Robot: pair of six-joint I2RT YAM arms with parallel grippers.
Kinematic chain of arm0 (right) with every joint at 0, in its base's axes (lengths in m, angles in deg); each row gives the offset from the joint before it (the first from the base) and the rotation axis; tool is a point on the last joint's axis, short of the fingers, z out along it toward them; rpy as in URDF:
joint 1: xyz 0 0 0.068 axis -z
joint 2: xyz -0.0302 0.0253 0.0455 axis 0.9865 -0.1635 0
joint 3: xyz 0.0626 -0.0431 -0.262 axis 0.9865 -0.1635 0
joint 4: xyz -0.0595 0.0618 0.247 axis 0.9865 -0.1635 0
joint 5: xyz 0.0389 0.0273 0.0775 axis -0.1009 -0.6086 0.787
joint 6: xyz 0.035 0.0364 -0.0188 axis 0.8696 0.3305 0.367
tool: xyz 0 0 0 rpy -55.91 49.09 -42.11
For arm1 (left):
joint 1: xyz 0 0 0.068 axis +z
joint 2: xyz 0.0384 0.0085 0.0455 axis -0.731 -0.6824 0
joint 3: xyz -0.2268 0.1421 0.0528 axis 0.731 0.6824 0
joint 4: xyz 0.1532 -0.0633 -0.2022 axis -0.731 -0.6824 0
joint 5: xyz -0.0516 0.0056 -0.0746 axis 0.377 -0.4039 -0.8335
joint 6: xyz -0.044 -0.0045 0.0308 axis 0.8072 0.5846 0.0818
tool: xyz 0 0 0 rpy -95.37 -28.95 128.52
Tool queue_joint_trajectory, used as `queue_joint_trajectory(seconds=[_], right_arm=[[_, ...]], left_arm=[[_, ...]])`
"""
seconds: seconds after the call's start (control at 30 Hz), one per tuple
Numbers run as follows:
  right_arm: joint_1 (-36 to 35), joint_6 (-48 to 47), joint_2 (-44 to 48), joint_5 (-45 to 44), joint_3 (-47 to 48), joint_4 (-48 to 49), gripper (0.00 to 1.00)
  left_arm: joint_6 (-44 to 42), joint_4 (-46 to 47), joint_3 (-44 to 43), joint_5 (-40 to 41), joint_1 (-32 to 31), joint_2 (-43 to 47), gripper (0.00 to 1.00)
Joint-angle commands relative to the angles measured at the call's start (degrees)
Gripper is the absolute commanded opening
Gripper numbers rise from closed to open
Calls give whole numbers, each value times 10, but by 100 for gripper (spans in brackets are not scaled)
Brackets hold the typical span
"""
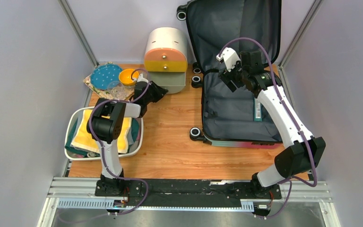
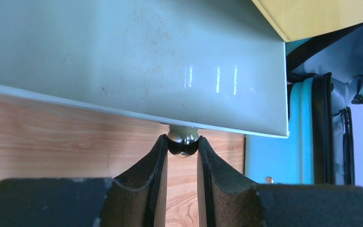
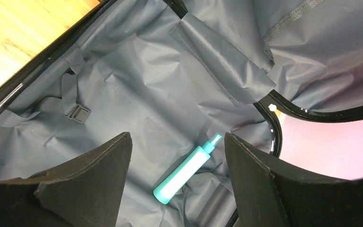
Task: Open, take out, and arrange the luggage
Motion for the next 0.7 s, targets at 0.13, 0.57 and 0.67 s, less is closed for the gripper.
queue_joint_trajectory(seconds=[0.13, 0.57, 0.67], right_arm=[[10, 42, 11, 22, 25, -2, 77], [207, 260, 47, 92, -81, -70, 65], [222, 275, 62, 89, -161, -31, 61]], left_arm=[[26, -6, -1, -10, -4, 35, 82], [-54, -50, 132, -76, -5, 220, 84], [-102, -47, 173, -99, -5, 278, 84]])
